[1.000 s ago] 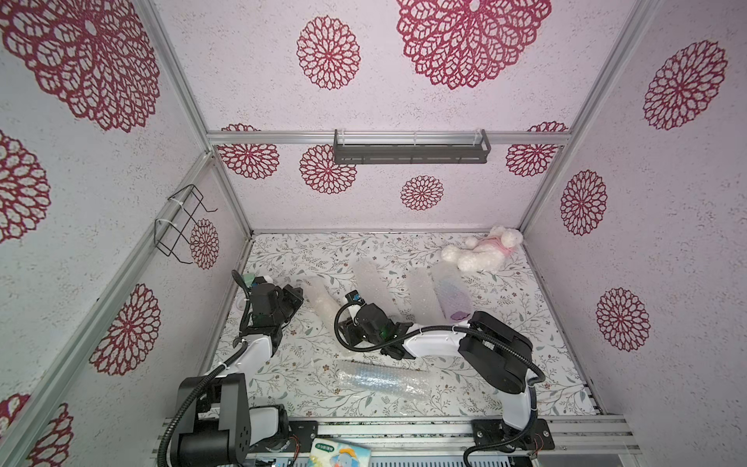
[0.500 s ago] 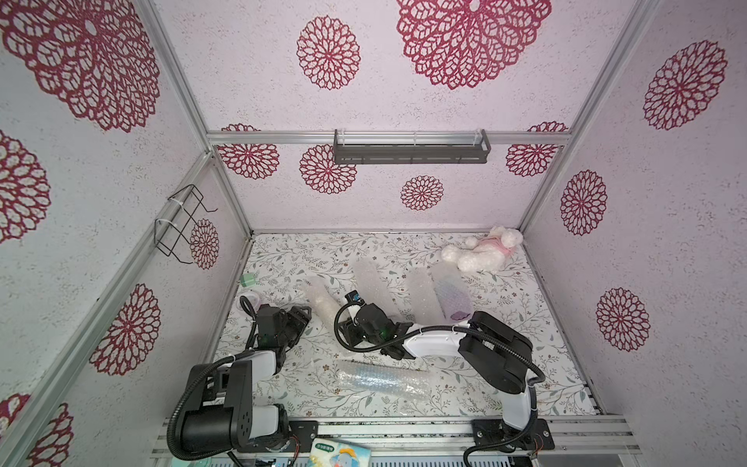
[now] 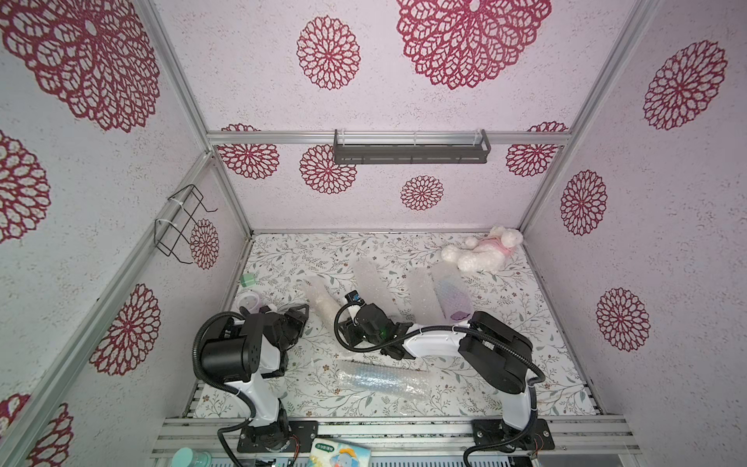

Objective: Unwrap the vase from the bubble wrap
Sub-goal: Unwrap the bubble wrap at the center of the board.

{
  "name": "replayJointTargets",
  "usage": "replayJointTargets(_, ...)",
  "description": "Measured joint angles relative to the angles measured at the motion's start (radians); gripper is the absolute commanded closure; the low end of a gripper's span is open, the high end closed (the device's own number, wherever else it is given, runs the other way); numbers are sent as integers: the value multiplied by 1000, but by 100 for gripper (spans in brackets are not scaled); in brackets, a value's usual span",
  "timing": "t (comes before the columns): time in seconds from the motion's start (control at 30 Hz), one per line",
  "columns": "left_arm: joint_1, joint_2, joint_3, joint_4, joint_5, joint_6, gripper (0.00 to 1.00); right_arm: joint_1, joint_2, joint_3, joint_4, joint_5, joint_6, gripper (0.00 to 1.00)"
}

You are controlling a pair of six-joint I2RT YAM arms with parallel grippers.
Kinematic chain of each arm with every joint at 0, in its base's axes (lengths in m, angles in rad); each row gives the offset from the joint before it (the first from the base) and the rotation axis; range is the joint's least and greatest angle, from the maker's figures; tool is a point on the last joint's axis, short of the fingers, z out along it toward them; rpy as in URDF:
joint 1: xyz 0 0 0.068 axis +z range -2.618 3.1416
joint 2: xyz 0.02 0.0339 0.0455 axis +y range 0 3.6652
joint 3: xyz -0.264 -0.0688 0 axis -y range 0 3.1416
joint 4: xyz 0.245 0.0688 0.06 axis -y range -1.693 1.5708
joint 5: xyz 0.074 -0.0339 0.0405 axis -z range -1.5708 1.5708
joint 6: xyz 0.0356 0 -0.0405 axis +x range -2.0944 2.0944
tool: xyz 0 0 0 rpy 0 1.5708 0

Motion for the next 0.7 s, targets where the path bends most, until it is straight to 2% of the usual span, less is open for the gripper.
replayJointTargets(0.17,0,79,5,109,15,-34,55,0,0,0,0,0,0,57)
replayJointTargets(0.37,0,90,15,138,30,-45,61,0,1,4,-3,0,0,57)
replayJointTargets(0.5,0,90,32,140,40,-47,70,0,5,10,-8,0,-1,56)
replayJointTargets(0.7,0,90,39,150,48,-58,99,0,6,11,-8,0,-1,56)
